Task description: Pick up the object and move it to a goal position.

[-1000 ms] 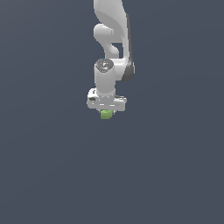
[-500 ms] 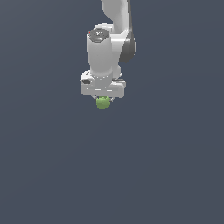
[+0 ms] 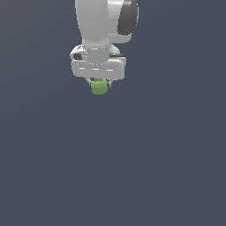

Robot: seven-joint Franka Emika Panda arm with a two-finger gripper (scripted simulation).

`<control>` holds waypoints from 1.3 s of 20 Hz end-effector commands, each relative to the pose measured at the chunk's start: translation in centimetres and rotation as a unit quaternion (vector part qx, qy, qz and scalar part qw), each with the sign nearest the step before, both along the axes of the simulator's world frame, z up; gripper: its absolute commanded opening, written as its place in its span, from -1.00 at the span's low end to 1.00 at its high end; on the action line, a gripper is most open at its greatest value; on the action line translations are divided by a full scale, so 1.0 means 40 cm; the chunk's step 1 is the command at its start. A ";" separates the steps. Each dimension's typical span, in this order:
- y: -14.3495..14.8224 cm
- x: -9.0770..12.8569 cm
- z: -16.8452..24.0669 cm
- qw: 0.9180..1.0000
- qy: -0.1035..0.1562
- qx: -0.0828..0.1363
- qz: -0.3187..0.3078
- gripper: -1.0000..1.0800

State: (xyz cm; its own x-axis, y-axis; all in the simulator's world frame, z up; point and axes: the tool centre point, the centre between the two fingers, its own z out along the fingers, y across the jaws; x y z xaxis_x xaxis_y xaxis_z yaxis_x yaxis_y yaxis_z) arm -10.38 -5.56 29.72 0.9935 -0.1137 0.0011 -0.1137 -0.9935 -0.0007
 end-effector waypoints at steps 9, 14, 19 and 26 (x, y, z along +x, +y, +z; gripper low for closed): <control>-0.033 0.003 0.241 1.000 0.000 0.000 0.000 -1.00; -0.044 0.008 0.311 1.000 0.001 0.000 0.000 -1.00; -0.050 0.011 0.350 1.000 0.001 0.000 0.000 -1.00; -0.051 0.014 0.354 1.000 0.001 0.000 0.000 -1.00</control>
